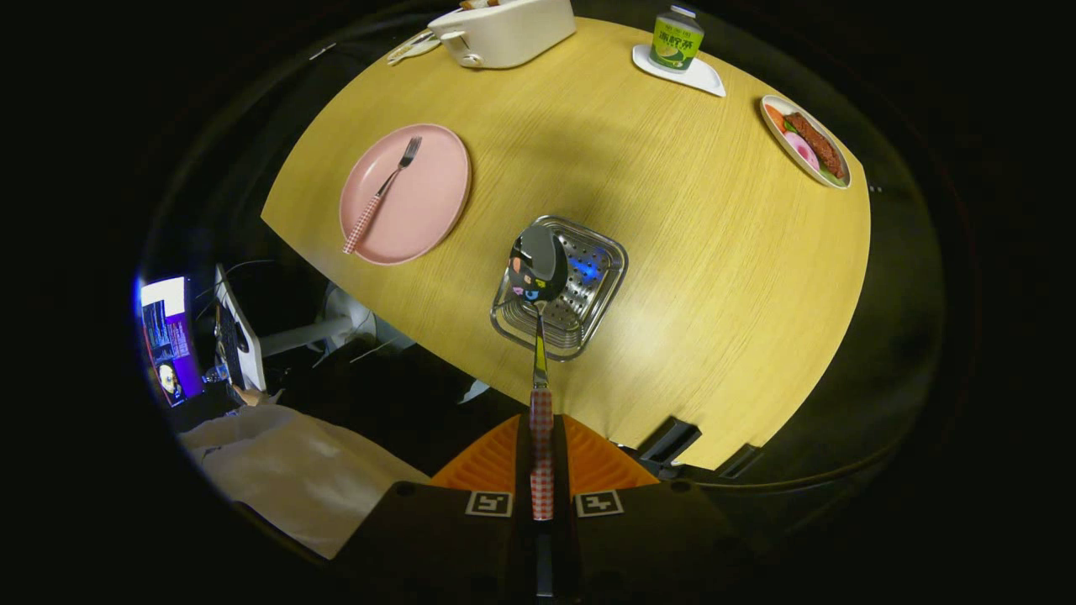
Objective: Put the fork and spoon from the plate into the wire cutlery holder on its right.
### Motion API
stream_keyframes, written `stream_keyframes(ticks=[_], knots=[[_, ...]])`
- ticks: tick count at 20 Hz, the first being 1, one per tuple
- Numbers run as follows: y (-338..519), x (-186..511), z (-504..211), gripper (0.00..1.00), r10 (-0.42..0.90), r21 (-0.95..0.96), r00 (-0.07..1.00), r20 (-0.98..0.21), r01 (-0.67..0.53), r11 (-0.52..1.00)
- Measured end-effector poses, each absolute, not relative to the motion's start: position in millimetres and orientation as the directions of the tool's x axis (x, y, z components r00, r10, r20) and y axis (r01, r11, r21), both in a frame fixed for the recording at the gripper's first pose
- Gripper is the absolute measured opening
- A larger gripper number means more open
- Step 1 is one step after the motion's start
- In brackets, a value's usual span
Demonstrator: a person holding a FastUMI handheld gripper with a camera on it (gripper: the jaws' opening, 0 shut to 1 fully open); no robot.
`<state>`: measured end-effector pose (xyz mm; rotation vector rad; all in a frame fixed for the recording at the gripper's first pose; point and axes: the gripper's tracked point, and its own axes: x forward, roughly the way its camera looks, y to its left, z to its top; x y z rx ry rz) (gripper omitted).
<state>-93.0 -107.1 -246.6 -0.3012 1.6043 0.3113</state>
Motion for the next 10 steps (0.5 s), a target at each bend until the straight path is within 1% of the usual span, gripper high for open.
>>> stream_keyframes(ticks=[4,8,10], knots=[[-117.6,-86.6,-257.7,0.12,-0.067,0.004,-0.149,-0.987,-0.432,0.902],[-118.1,-79.0,-274.0,0.12,-0.114,-0.008,-0.218,-0.969,-0.436,0.900],[-114.5,-73.3,-279.9,0.12,-0.112,0.000,-0.244,-0.963,-0.417,0.909]])
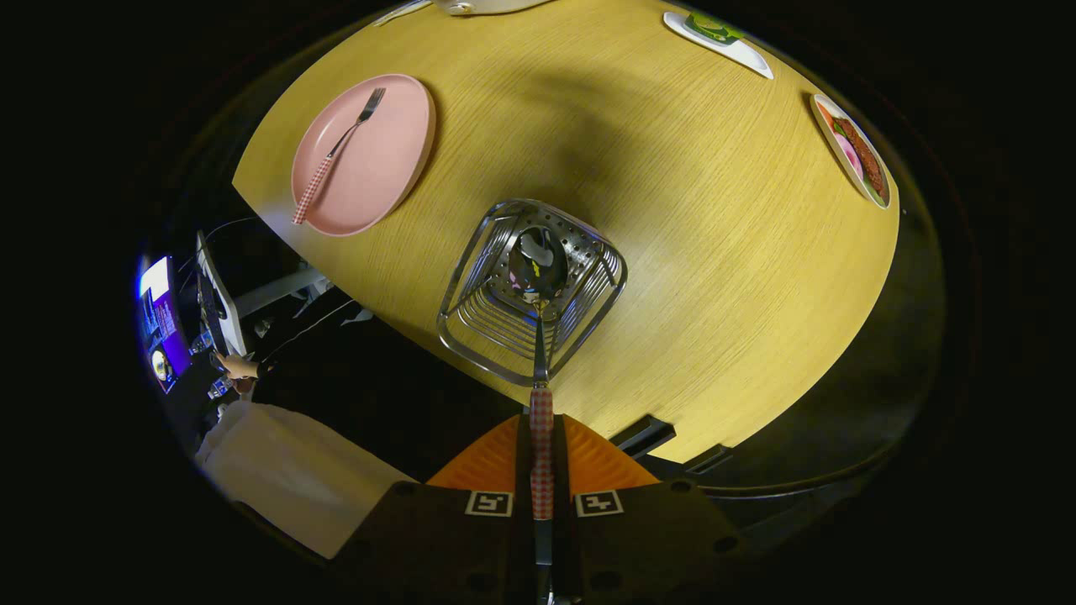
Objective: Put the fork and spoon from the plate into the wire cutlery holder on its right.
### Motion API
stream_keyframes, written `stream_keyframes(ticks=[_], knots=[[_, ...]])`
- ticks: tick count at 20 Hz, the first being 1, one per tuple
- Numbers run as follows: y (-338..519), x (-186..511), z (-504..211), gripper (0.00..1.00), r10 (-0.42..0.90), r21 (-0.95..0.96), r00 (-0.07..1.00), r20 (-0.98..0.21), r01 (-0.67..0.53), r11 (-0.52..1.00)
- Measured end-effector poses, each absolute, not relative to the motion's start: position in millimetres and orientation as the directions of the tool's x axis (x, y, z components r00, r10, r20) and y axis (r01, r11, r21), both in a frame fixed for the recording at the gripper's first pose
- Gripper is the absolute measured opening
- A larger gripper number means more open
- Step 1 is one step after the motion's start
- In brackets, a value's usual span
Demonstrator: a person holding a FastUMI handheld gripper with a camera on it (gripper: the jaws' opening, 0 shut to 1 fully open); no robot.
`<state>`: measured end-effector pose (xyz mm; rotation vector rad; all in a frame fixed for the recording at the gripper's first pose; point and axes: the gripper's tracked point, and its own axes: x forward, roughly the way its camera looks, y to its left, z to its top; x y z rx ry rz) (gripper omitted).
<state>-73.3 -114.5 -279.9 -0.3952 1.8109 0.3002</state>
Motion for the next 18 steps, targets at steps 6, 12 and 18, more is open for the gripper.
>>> stream_keyframes(ticks=[6,12,18], knots=[[-109.7,-56.6,-278.7,0.48,-0.082,0.011,-0.232,-0.969,-0.371,0.928],[-91.4,-49.1,-248.4,1.00,0.009,0.033,-0.065,-0.998,-0.378,0.925],[-66.8,-59.4,-212.8,1.00,0.104,0.055,0.136,-0.985,-0.324,0.944]])
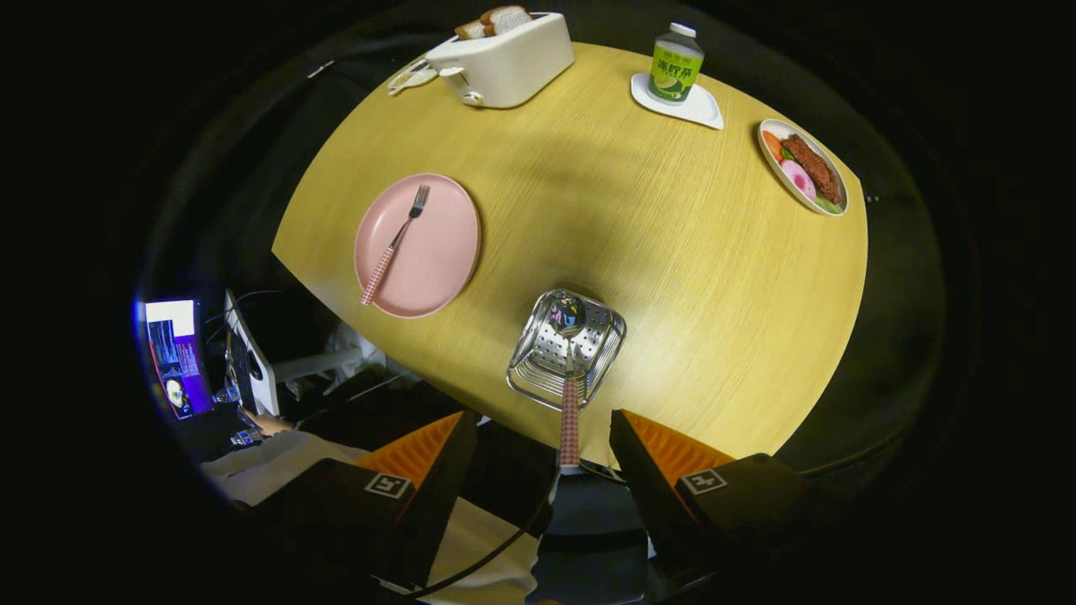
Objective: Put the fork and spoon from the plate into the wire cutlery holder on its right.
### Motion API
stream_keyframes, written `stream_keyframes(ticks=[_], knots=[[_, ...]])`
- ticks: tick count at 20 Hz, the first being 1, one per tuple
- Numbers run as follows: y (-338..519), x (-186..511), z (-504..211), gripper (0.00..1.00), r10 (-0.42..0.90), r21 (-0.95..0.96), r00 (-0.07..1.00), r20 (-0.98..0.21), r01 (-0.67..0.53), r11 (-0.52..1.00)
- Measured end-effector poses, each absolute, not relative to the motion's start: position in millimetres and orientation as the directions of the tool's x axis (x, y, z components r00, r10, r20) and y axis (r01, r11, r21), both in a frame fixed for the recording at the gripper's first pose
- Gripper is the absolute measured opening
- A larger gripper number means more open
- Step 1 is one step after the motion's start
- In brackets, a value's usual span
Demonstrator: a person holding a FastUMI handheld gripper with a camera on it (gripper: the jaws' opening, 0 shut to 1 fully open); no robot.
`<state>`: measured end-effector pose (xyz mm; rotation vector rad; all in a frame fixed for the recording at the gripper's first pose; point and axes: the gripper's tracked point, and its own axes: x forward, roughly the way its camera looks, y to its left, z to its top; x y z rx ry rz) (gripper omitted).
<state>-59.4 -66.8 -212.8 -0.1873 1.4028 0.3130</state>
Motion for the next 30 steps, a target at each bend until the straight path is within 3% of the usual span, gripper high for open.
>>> stream_keyframes(ticks=[11,17,24,30], knots=[[2.4,-44.4,-156.4,1.00,0.201,0.087,0.556,-0.806,-0.224,0.971],[55.8,-12.5,-156.3,1.00,0.215,0.131,0.676,-0.705,-0.174,0.976],[115.6,7.9,-223.9,1.00,0.207,0.151,0.636,-0.744,-0.142,0.978],[153.6,6.9,-307.6,1.00,0.181,0.085,0.496,-0.849,-0.210,0.974]])
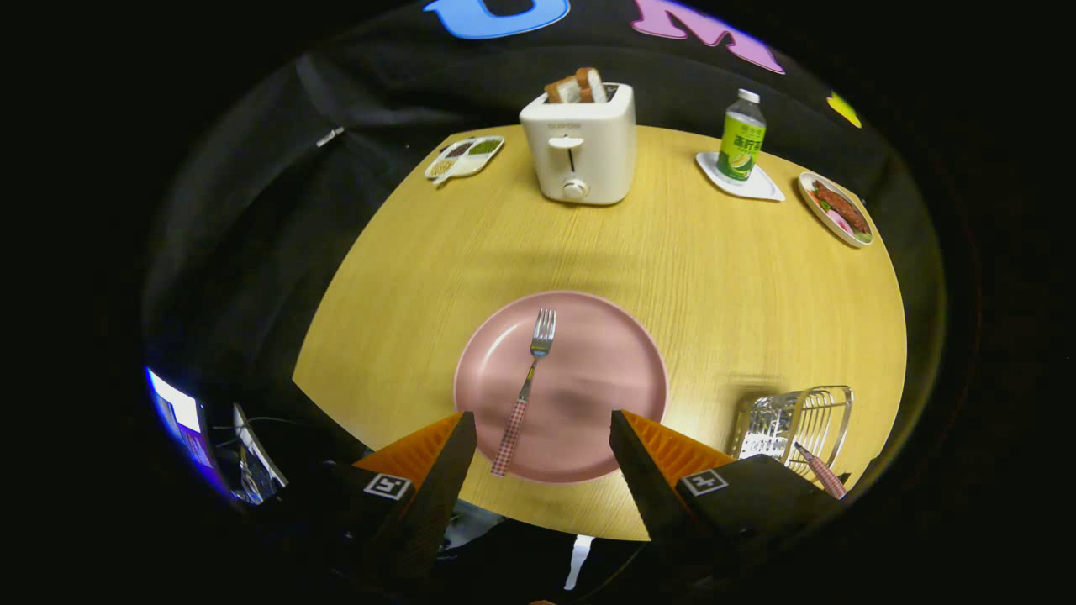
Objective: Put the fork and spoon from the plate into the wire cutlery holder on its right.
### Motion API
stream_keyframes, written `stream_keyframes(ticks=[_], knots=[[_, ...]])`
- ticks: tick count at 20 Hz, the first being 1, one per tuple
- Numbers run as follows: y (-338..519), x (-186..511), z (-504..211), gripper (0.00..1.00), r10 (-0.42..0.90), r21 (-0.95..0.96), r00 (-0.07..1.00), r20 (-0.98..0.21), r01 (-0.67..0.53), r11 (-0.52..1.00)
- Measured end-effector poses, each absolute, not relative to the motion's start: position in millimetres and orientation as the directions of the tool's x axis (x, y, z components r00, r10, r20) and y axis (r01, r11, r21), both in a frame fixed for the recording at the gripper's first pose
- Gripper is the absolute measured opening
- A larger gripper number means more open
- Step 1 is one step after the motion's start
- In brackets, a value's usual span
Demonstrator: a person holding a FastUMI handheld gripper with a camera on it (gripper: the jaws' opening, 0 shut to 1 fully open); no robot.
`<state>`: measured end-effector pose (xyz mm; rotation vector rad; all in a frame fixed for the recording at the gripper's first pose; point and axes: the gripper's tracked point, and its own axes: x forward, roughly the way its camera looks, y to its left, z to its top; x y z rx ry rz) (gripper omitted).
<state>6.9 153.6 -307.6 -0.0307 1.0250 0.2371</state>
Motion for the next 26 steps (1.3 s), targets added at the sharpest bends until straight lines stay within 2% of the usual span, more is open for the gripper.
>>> stream_keyframes(ticks=[8,12,13,14,17,19,26], knots=[[170.0,12.9,-360.4,0.97,0.143,0.080,0.397,-0.907,-0.172,0.982],[178.1,9.4,-381.8,0.80,0.133,0.071,0.347,-0.928,-0.187,0.980],[177.1,7.4,-386.1,0.71,0.122,0.056,0.336,-0.934,-0.201,0.978],[179.1,3.5,-388.6,0.67,0.127,0.063,0.320,-0.939,-0.206,0.977],[183.2,-1.9,-395.4,0.38,0.143,0.086,0.288,-0.947,-0.202,0.976],[178.1,-0.5,-398.2,0.23,0.131,0.067,0.291,-0.948,-0.221,0.973],[162.9,-5.6,-387.9,0.12,0.208,0.117,0.287,-0.935,-0.305,0.945]])
